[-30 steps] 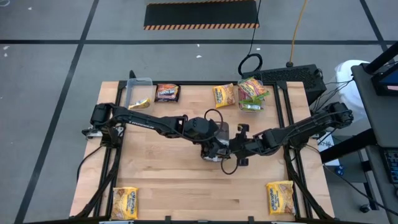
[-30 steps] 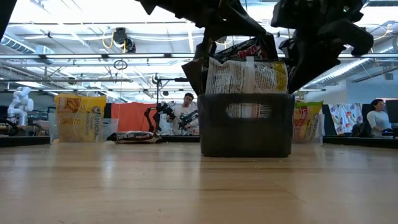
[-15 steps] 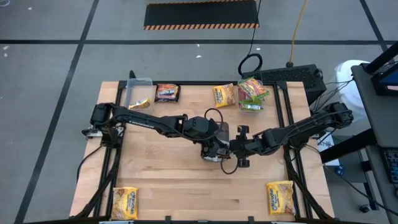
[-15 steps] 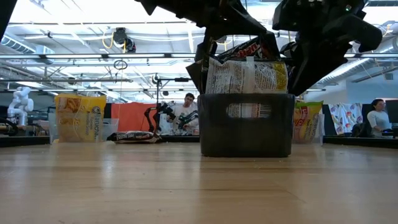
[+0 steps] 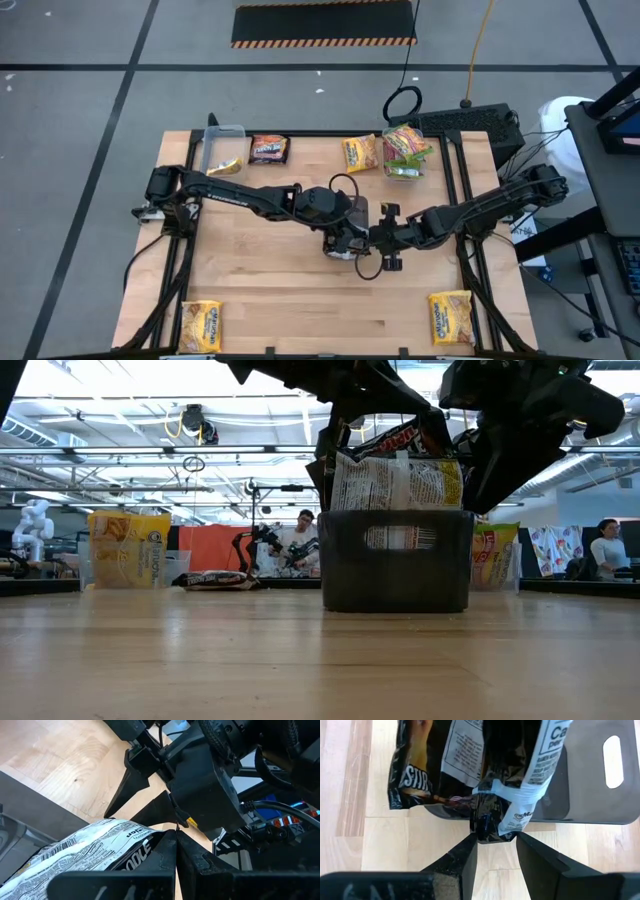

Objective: Sort Maruchan noodles
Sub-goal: Put the bottom black noodle pack into the black bin

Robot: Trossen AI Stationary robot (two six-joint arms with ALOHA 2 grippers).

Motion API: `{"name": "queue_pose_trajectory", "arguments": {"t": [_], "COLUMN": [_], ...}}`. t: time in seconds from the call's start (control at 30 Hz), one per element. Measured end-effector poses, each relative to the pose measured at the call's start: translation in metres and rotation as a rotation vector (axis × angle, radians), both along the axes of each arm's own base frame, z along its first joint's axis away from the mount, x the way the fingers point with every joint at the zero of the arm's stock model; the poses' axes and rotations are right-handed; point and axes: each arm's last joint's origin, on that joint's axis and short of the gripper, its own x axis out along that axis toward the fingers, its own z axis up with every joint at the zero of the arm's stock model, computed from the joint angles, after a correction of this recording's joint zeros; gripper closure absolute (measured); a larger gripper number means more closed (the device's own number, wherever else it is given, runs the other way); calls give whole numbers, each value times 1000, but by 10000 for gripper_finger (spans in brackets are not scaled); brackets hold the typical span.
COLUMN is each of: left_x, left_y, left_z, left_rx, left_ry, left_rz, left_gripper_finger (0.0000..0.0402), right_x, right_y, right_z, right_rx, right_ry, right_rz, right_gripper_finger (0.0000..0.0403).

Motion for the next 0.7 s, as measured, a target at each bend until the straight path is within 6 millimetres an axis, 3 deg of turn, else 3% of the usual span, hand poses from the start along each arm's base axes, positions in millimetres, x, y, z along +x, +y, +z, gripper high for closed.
{"name": "queue_pose_trajectory", "arguments": {"t": [0.17, 0.7], "left_x": [0, 0], "left_y": [0, 0], "left_z": [0, 0], "left_rx": [0, -4], "left_ry": [0, -1], "left_rz": [0, -5], "left_gripper_finger": [401, 401], "right_x": [0, 1], "right_y": [0, 0], "right_z": [0, 1], "right_rx": [2, -6], "right_ry": [-5, -12], "right_rz": [0, 16], "right_gripper_finger": [286, 400]}}
